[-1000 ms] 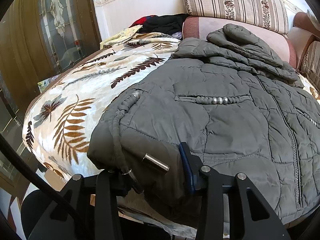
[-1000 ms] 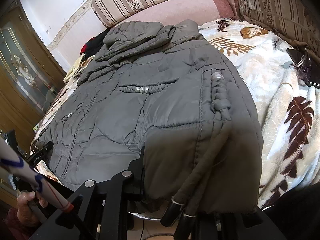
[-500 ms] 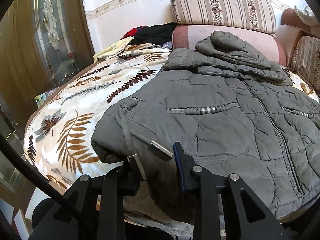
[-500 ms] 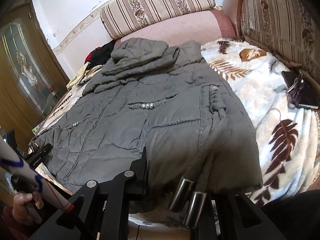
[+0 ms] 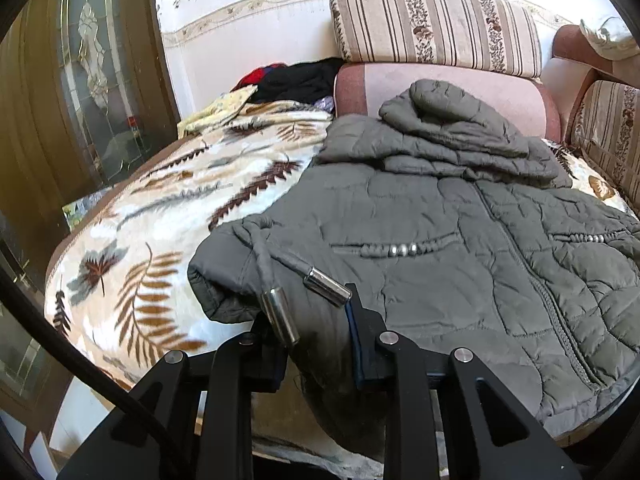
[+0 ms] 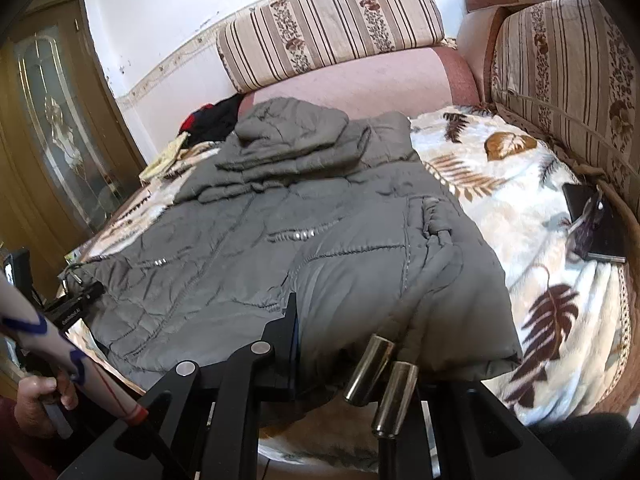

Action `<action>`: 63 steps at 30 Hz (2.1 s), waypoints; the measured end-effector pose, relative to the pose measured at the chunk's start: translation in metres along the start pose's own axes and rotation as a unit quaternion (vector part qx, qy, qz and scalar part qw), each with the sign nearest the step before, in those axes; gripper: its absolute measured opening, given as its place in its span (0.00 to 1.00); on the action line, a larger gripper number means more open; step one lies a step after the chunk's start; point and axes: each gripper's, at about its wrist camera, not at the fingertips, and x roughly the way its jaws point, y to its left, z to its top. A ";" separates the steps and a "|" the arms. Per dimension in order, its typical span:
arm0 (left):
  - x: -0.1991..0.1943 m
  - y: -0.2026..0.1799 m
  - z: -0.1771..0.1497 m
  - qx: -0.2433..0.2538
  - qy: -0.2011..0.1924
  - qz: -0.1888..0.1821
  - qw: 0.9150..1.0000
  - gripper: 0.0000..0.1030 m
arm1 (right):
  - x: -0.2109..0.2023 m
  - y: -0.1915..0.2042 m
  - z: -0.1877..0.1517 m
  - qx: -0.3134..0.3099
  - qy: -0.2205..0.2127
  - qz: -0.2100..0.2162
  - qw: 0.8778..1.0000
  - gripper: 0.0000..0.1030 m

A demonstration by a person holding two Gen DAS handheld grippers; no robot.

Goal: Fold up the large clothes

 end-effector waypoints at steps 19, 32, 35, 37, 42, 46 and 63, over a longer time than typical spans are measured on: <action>-0.013 0.002 0.053 -0.003 -0.037 -0.001 0.999 0.23 | -0.020 0.014 0.058 -0.023 -0.051 0.015 0.998 0.16; -0.016 0.008 0.130 -0.012 -0.073 -0.014 0.997 0.23 | -0.026 0.022 0.124 -0.023 -0.091 0.028 0.995 0.16; -0.012 0.011 0.148 -0.018 -0.075 -0.022 0.997 0.23 | -0.024 0.025 0.144 -0.018 -0.099 0.033 0.994 0.16; -0.007 0.013 0.163 -0.021 -0.075 -0.027 0.997 0.23 | -0.020 0.027 0.156 -0.015 -0.102 0.036 0.994 0.16; 0.013 0.015 0.205 -0.036 -0.067 -0.044 0.996 0.23 | -0.004 0.032 0.195 -0.010 -0.108 0.038 0.993 0.16; 0.036 0.013 0.249 -0.050 -0.054 -0.058 0.996 0.25 | 0.019 0.033 0.236 0.000 -0.108 0.033 0.994 0.16; 0.125 0.038 0.378 -0.096 -0.083 -0.039 0.991 0.70 | 0.204 -0.011 0.402 0.049 -0.052 -0.047 0.996 0.16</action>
